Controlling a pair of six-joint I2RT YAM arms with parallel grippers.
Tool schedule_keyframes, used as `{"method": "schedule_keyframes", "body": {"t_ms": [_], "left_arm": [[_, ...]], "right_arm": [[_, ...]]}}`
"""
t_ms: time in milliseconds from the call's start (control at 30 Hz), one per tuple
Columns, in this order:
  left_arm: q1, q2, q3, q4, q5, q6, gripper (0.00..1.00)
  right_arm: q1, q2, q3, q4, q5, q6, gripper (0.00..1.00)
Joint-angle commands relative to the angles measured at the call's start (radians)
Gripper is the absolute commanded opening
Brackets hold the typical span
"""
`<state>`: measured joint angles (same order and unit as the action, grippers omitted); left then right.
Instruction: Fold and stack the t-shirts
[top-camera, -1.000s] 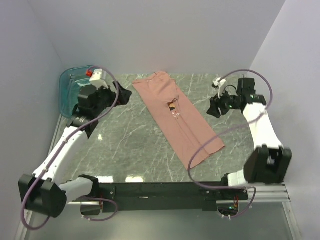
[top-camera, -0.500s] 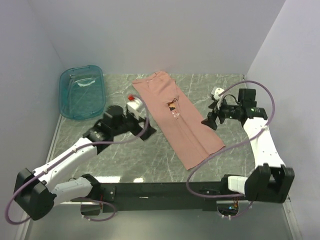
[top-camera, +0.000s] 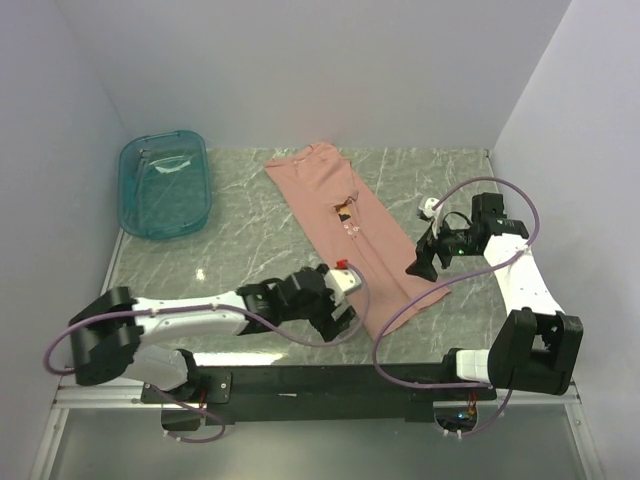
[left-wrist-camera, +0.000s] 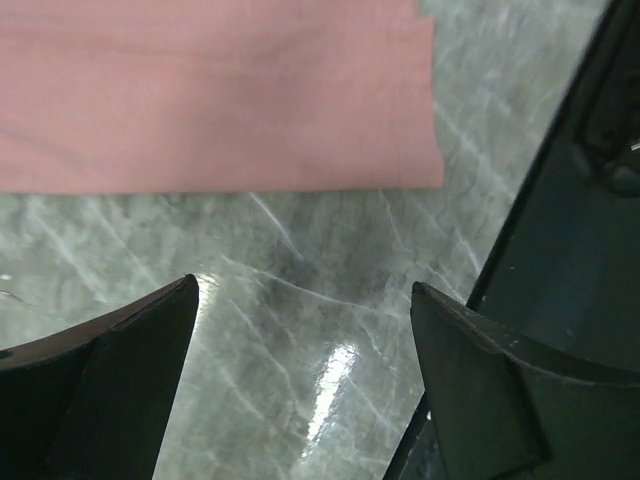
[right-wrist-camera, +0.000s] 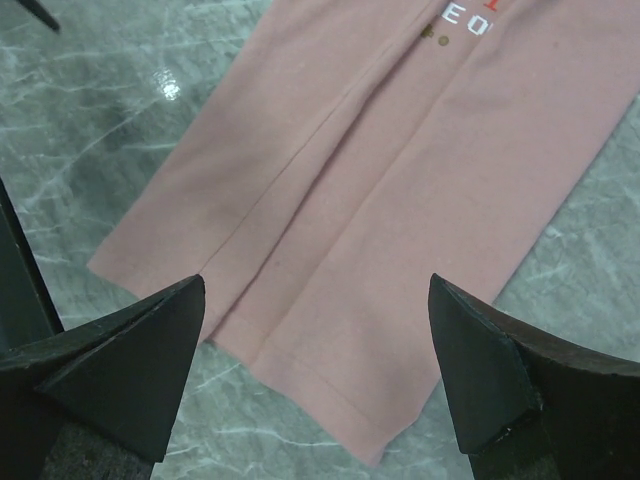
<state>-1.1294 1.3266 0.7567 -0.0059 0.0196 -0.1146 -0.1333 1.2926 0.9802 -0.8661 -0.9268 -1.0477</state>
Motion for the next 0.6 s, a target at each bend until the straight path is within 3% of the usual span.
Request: {"method": "schedule_keyframes", "body": {"t_ms": [0, 267, 567], "left_arm": [[-0.076, 0.078, 0.061, 0.07, -0.13, -0.025, 0.92], [-0.179, 0.215, 0.156, 0.058, -0.282, 0.007, 0.86], [-0.205, 0.206, 0.125, 0.116, -0.291, -0.025, 0.81]], "right_arm": [[-0.02, -0.026, -0.008, 0.042, 0.008, -0.008, 0.98], [-0.051, -0.003, 0.008, -0.004, -0.012, -0.038, 0.98], [-0.054, -0.007, 0.002, 0.015, 0.011, -0.028, 0.98]]}}
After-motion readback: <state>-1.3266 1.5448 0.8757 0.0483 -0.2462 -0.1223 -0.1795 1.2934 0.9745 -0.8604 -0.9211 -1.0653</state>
